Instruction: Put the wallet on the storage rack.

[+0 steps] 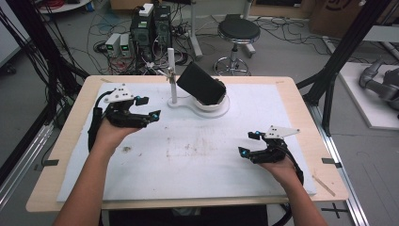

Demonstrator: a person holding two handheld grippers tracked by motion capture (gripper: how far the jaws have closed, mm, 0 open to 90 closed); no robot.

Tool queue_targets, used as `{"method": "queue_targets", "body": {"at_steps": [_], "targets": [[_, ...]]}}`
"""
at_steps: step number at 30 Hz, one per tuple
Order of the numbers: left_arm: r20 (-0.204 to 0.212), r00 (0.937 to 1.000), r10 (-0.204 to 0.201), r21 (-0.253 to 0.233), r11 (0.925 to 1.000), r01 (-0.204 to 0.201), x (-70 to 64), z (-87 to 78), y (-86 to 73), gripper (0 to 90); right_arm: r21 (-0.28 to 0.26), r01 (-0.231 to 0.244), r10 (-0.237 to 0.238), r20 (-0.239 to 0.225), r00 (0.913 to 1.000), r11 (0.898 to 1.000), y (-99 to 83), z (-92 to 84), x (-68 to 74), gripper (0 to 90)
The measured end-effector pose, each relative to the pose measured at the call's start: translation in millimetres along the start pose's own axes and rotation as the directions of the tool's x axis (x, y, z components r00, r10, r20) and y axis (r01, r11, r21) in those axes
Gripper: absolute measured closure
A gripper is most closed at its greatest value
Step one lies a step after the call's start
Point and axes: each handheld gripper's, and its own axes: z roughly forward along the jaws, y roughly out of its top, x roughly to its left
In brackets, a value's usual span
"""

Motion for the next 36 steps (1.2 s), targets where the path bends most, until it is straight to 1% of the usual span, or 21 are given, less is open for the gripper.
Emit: {"method": "queue_targets", "body": {"at_steps": [3, 4, 6, 10, 13, 15, 17, 18, 20, 23, 25, 27, 29, 32, 33, 36], "targets": [[0.007, 0.9999, -0.009, -0.001, 1.0, 0.009, -2.7, -6.8, -11.9, 26.5, 0.002, 0.009, -0.009, 0.007, 0.9999, 1.0, 0.0, 0.7, 1.5, 21.3], [0.017, 0.9998, -0.009, 0.002, 1.0, 0.009, -4.1, -9.4, -17.7, 26.0, 0.002, 0.01, -0.01, 0.008, 0.9999, 1.0, 0.1, 0.7, 1.7, 21.3], [0.051, 0.9986, -0.015, 0.004, 0.9999, 0.014, -6.8, -15.5, -27.3, 24.6, 0.006, 0.007, -0.007, 0.008, 0.9999, 1.0, -0.3, 1.4, 1.2, 20.5], [0.076, 0.997, -0.014, -0.008, 0.9999, 0.015, -11.5, -24.6, -38.0, 23.5, 0.01, -0.004, 0.004, 0.009, 1.0, 1.0, -0.6, 1.7, 1.2, 20.0], [0.091, 0.9958, -0.007, -0.006, 1.0, 0.008, -14.4, -28.2, -46.3, 21.8, 0.007, -0.008, 0.008, 0.015, 0.9998, 1.0, -0.6, 1.3, 1.1, 19.9], [0.088, 0.9961, -0.005, 0.001, 1.0, 0.005, -15.9, -29.7, -52.6, 21.5, 0.005, -0.009, 0.009, 0.021, 0.9997, 1.0, -0.7, 1.2, 0.2, 19.8], [0.072, 0.9974, -0.002, 0.002, 1.0, 0.002, -14.8, -32.8, -57.3, 21.5, 0.009, -0.011, 0.01, 0.031, 0.9995, 1.0, -0.9, 1.0, -0.5, 19.8], [0.071, 0.9974, -0.011, 0.0, 0.9999, 0.011, -14.0, -34.3, -59.1, 21.4, 0.006, -0.013, 0.013, 0.032, 0.9994, 1.0, -1.1, 1.0, -1.0, 19.7], [0.073, 0.9972, -0.017, -0.004, 0.9998, 0.017, -11.4, -36.7, -62.8, 21.2, 0.004, -0.017, 0.017, 0.037, 0.9991, 1.0, -1.2, 0.5, -2.1, 19.5], [0.07, 0.9972, -0.028, -0.014, 0.9995, 0.029, -7.7, -35.9, -71.0, 20.1, 0.005, -0.028, 0.028, 0.051, 0.9983, 1.0, -2.1, -0.6, -4.6, 19.4], [0.08, 0.9961, -0.037, -0.035, 0.9986, 0.04, -6.6, -34.5, -77.1, 18.2, 0.002, -0.025, 0.025, 0.059, 0.9979, 1.0, -2.4, -1.5, -6.2, 19.4], [0.106, 0.9932, -0.047, -0.051, 0.9973, 0.052, -5.1, -33.8, -84.0, 17.9, -0.008, -0.024, 0.024, 0.071, 0.9972, 1.0, -2.6, -2.9, -7.1, 19.4], [0.106, 0.993, -0.053, -0.04, 0.9976, 0.057, -5.0, -31.9, -88.7, 17.9, -0.011, -0.029, 0.03, 0.077, 0.9966, 1.0, -3.0, -4.6, -7.6, 19.4], [0.094, 0.994, -0.055, -0.022, 0.9981, 0.057, -4.5, -28.9, -93.1, 17.8, -0.007, -0.032, 0.033, 0.077, 0.9965, 0.999, -3.6, -4.7, -8.5, 19.4], [0.088, 0.9947, -0.053, -0.015, 0.9984, 0.055, -5.0, -28.0, -94.5, 17.8, -0.007, -0.022, 0.023, 0.079, 0.9966, 1.0, -3.7, -3.9, -9.8, 19.4], [0.074, 0.9965, -0.039, 0.003, 0.9992, 0.039, -7.6, -28.0, -97.2, 17.8, -0.001, -0.027, 0.027, 0.074, 0.9969, 1.0, -3.8, -3.1, -10.4, 19.4]]}}
